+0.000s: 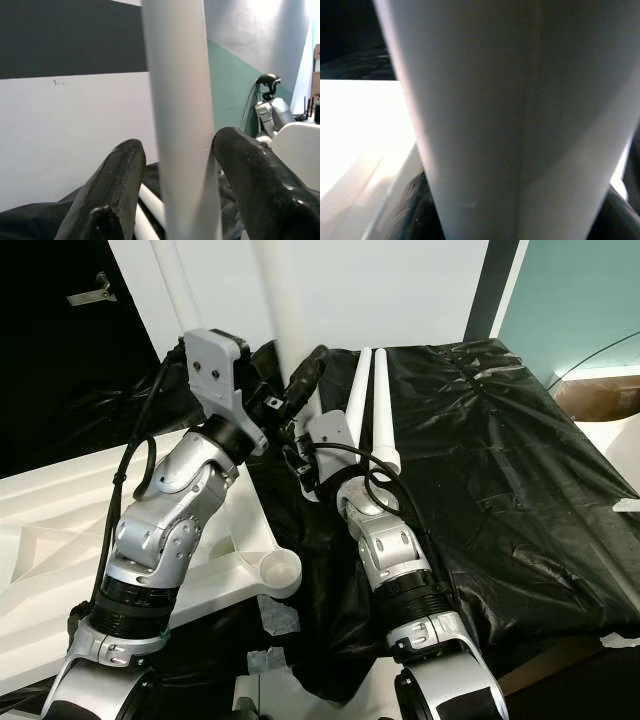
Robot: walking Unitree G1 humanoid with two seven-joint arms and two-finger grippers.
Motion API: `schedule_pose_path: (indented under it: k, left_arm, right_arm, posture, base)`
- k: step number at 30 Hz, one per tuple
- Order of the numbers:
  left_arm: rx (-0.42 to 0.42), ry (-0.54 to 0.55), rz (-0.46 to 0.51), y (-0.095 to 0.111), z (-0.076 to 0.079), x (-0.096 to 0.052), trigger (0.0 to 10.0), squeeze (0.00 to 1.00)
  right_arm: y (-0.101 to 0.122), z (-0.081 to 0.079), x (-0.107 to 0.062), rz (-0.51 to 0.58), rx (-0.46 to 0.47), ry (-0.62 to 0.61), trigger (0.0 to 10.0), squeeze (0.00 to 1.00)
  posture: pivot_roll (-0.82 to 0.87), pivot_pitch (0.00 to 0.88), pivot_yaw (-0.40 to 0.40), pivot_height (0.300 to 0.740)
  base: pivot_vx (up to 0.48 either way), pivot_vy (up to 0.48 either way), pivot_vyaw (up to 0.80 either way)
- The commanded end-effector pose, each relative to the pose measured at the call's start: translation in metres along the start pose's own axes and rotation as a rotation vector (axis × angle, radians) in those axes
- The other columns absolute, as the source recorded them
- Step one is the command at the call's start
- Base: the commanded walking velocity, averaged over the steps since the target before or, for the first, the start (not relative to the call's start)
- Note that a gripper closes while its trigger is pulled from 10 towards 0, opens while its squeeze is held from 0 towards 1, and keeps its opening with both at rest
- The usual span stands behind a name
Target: Building children table
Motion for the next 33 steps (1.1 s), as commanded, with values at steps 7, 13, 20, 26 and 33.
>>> schedule_pose_path:
  k: [7,13,20,26,33]
  left_arm:
    - [0.02,0.063,-0.019,-0.005,-0.022,-0.02,10.0,0.0]
    - [-0.001,0.032,-0.011,-0.004,-0.016,-0.02,10.0,0.0]
    - [-0.053,-0.1,-0.002,-0.002,0.008,-0.016,10.0,1.0]
    - [-0.041,-0.147,-0.021,-0.003,0.015,-0.015,10.0,1.0]
    - [-0.036,-0.151,-0.064,-0.01,0.01,-0.012,10.0,0.0]
  right_arm:
    - [0.007,0.019,0.003,-0.002,0.065,-0.056,10.0,0.0]
    - [0.007,0.019,0.004,-0.021,0.041,-0.054,10.0,0.0]
    - [0.005,0.0,0.003,-0.038,-0.059,0.044,10.0,0.0]
    - [0.002,-0.007,0.002,-0.05,-0.11,0.094,10.0,0.0]
    - [-0.003,-0.017,-0.003,-0.061,-0.218,0.177,10.0,0.0]
  posture:
    - [0.1,0.021,0.041,0.74]
    - [0.1,0.021,0.041,0.74]
    - [0.11,0.014,0.035,0.74]
    - [0.1,0.005,0.043,0.74]
    - [0.09,0.001,0.049,0.74]
  base:
    - [0.0,0.0,0.0]
    - [0.0,0.0,0.0]
    - [0.0,0.0,0.0]
    - [0.0,0.0,0.0]
    - [0.0,0.0,0.0]
Point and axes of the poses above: a point about 5 cm out from each wrist's last joint towards the gripper, its own x axis pointing out of the wrist towards the gripper, its own y axis along the axis of the wrist's last joint, z = x × y, the point moved 6 cm from there along x, pointing out of the wrist towards the gripper, and after that the axes turned 8 degrees about x, right-handed, at the moved point
